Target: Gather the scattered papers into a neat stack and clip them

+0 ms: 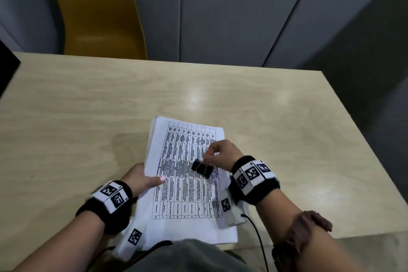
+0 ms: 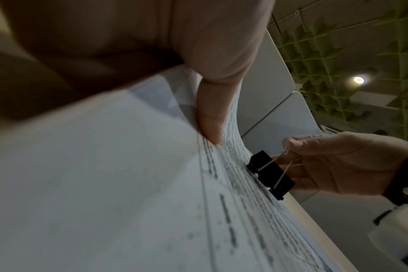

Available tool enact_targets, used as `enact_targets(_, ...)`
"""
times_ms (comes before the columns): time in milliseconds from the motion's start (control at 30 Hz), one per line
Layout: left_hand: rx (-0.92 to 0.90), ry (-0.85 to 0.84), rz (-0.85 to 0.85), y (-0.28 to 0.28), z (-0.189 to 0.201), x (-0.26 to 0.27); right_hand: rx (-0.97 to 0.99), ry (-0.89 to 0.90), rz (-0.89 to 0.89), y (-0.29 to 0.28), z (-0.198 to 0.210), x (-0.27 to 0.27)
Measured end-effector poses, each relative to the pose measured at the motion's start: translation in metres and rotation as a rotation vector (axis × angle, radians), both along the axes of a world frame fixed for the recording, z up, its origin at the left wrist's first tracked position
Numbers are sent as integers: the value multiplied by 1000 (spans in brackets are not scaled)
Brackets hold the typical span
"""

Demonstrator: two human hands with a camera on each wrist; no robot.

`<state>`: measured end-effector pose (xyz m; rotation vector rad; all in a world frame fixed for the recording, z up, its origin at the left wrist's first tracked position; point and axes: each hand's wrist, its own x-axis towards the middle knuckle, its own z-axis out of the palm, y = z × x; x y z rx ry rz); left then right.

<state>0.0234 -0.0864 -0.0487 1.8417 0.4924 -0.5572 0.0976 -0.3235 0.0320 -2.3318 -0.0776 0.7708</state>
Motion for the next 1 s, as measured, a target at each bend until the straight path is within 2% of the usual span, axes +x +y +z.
enact_targets(167, 18, -19, -3, -4, 0, -3, -44, 43, 108, 1, 14, 1)
enact_targets(267, 16, -39, -1, -3, -2, -5, -207, 8, 247, 3, 23, -1)
enact_targets(367, 30, -48, -1, -4, -4, -9, -287, -104, 335, 4, 34, 0)
enact_targets(533, 57, -73, 29, -11, -4, -12, -158, -428, 199, 5, 66, 30)
enact_targets(733, 102, -129, 1, -14, 0, -15, -301, -637, 406, 23, 85, 56)
enact_targets(867, 128, -146, 9, -15, 3, -17, -394, -637, 513, 30, 88, 60)
enact_targets(1000, 147, -143, 5, -22, 10, -20, -388, -614, 632, 38, 94, 61)
